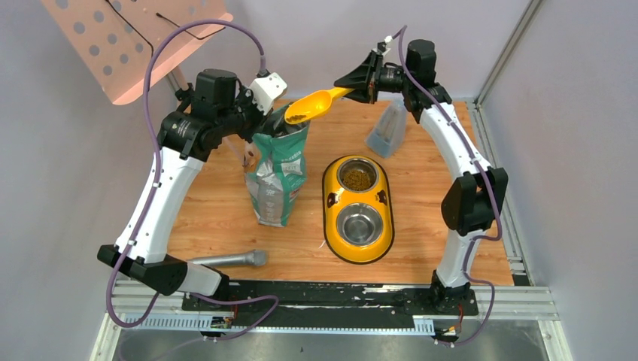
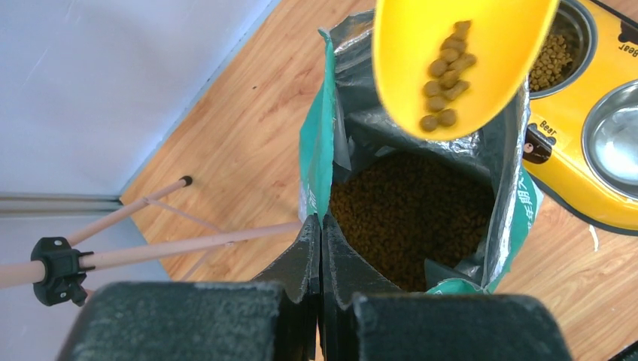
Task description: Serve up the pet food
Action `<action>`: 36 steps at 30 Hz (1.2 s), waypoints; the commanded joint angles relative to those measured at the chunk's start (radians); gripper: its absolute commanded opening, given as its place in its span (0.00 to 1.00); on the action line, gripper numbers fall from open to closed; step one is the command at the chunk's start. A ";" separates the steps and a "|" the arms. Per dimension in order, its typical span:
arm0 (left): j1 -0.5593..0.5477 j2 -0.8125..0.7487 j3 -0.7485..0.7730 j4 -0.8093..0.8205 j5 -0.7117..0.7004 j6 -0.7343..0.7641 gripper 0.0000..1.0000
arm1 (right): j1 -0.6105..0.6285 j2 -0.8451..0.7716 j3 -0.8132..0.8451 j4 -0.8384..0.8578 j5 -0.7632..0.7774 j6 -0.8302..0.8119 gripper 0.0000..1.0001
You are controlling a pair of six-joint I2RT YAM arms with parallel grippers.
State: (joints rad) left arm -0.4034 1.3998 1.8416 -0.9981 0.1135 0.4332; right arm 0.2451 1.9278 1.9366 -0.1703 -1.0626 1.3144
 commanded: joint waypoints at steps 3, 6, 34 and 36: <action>0.005 -0.025 0.034 0.130 -0.011 0.039 0.00 | -0.119 -0.152 -0.082 0.106 -0.101 -0.026 0.00; 0.005 -0.023 0.023 0.152 -0.010 0.031 0.00 | -0.175 -0.213 -0.186 0.151 -0.134 -0.021 0.00; 0.004 -0.157 -0.103 0.311 0.045 -0.055 0.00 | -0.458 -0.569 -0.979 -0.108 -0.144 -0.878 0.00; 0.005 -0.167 -0.109 0.304 0.046 -0.054 0.00 | -0.464 -0.553 -0.962 -0.122 -0.066 -0.907 0.00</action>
State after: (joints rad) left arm -0.4026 1.3174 1.7130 -0.8703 0.1432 0.3904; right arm -0.1989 1.3731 0.9478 -0.2726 -1.2510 0.5465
